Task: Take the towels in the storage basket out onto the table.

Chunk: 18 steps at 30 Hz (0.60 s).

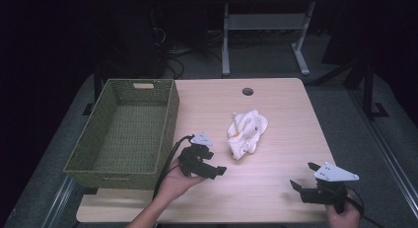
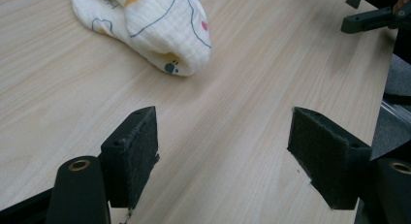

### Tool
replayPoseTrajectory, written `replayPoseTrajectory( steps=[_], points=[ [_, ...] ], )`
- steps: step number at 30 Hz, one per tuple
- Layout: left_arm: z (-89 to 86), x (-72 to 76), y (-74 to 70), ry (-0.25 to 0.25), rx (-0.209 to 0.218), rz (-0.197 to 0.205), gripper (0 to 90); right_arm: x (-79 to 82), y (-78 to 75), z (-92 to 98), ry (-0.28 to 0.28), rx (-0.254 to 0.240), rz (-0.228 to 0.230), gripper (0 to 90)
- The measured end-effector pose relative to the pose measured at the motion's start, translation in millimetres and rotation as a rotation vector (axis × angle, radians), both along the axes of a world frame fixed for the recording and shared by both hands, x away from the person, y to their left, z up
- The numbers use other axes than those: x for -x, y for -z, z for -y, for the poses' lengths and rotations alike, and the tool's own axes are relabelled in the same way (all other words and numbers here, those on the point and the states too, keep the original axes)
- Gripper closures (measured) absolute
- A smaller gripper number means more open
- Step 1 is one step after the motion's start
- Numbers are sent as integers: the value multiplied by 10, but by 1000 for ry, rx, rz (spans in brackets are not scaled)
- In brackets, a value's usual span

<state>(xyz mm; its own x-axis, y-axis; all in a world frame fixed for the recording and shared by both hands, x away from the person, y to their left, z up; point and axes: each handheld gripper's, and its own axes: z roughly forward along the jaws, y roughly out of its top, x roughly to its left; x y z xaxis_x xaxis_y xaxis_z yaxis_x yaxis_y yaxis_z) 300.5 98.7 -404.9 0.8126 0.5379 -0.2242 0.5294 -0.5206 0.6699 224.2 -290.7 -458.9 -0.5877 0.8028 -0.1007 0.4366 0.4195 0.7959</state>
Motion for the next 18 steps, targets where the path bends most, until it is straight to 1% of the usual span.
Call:
replayPoseTrajectory(
  steps=[2, 4, 6, 9, 11, 12, 13, 15, 17, 18],
  points=[
    [-10, 32, 16, -4, 10, -6, 260, 0, 1, -1, 0, 0, 0, 135],
    [-25, 66, 32, -3, 6, -3, 258, 1, 2, -1, 0, 2, 0, 135],
    [-39, 101, 53, 1, 12, 0, 258, 3, 3, 0, 0, 1, -1, 135],
    [-63, 166, 98, -6, 13, -2, 258, 6, 5, -1, 1, 0, -3, 135],
    [-91, 203, 132, 7, 5, 6, 258, 7, 7, -2, 2, 1, -4, 135],
    [-103, 229, 147, 4, 3, 11, 258, 8, 9, -3, 0, 1, -3, 135],
    [-119, 257, 160, 0, 11, 8, 241, 11, 9, -8, 0, 1, -4, 135],
    [-161, 328, 176, 8, 23, 2, 239, 9, 8, -10, -5, 1, 1, 135],
    [-203, 417, 153, 5, 8, 34, 238, 26, -11, -33, -10, -10, 7, 135],
    [-229, 454, 139, 1, 13, 49, 239, 35, -20, -45, -15, -19, 13, 135]
  ],
)
